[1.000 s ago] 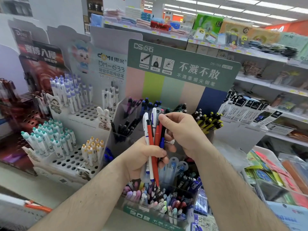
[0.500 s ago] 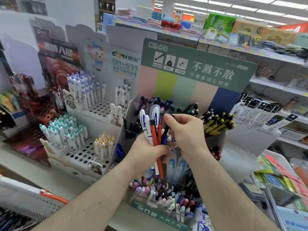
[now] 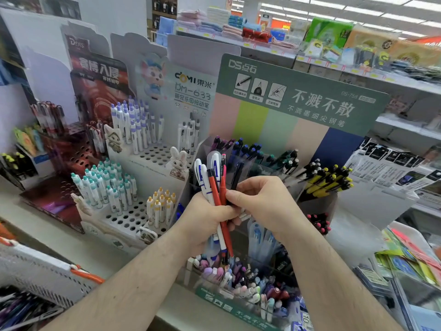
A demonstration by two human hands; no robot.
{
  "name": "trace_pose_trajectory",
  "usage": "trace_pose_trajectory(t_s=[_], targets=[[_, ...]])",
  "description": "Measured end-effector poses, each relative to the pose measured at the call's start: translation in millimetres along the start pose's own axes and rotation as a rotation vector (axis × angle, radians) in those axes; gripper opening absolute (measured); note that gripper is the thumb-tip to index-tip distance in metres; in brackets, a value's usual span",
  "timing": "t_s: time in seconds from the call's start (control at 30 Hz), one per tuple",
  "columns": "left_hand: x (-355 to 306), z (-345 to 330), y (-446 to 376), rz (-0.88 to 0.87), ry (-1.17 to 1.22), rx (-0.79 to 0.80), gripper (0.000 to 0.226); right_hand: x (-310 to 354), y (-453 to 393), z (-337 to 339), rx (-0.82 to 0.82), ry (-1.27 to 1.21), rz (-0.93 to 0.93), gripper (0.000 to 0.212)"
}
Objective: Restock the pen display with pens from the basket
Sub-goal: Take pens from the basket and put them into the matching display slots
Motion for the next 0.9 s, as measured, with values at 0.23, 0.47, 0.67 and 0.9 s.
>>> trace_pose_trajectory(t_s=[0.23,0.47,0.67,0.9], targets=[[7.0,6.7,4.0,0.109,0.193,0.052,0.014,7.5,-2.5,3.4,-0.077,0.128,0.061,0.014],[6.8,48.5,2.1,0.157,0.208,-0.084,0.019,-9.1,-5.1,48.8,-0.368,-0.403,0.05,0.018],[5.1,47.3,2.1,0.162,0.424,-0.067,0.019,-22.9,-5.1,39.0,-0.434,-0.518,0.025,0.015],[4.7,57.6,-0.5,0.124,0.807,0.025,0.038,-31.3,-8.9,9.9,-0.34,-0.634,-0.093,0.008]])
Point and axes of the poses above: each hand's wrist, its own y-axis away from the middle knuckle, its own z-axis out of the back of the hand, x = y × z, the point moved 7 cm from there along -y, towards the middle knuckle, and after that the axes turned 2 degrees about z, right-handed, at the moved point
